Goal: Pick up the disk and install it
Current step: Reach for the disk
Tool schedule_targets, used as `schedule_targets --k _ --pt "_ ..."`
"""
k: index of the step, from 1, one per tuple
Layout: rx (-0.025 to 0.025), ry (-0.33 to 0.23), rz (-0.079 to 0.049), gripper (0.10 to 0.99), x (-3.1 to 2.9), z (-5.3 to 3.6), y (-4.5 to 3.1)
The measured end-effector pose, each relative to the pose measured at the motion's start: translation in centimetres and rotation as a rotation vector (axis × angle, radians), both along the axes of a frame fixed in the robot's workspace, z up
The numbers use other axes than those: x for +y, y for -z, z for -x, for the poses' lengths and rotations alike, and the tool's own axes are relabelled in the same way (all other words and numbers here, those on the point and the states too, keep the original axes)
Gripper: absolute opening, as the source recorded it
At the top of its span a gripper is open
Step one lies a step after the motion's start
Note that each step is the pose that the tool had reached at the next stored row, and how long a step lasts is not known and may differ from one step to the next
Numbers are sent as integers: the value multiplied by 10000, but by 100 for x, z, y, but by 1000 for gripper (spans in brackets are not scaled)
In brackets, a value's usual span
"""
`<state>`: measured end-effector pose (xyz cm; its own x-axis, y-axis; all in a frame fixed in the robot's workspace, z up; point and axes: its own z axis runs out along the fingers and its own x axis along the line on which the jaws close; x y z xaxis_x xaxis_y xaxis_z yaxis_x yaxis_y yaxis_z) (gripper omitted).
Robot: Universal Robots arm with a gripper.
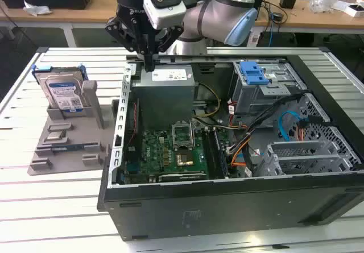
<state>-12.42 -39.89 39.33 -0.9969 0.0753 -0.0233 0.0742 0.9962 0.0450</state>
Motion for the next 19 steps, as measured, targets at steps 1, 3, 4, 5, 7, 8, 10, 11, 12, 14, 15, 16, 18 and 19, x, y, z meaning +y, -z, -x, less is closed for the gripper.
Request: schedule_targets --k 1,3,4,5,7,8,10,11,12,14,15,16,18,19 --pt "0 0 0 106 0 80 0" --pt "0 -1 -1 106 0 175 0" --pt "0 0 -1 106 0 213 0" --pt "-1 -1 -1 106 0 248 1" --pt "0 -1 -1 106 0 296 0" --pt "0 -1 -1 106 0 315 0" --pt "0 0 0 106 0 352 0" --pt "-1 0 -1 106 0 382 0" --pt "-1 0 0 106 0 397 0" --pt "-1 0 -1 106 0 511 0" --pt "-1 0 -1 106 0 532 1" --pt "0 0 -1 106 0 551 1" --pt "0 -1 0 106 0 587 0" --pt "0 -1 0 106 0 611 0"
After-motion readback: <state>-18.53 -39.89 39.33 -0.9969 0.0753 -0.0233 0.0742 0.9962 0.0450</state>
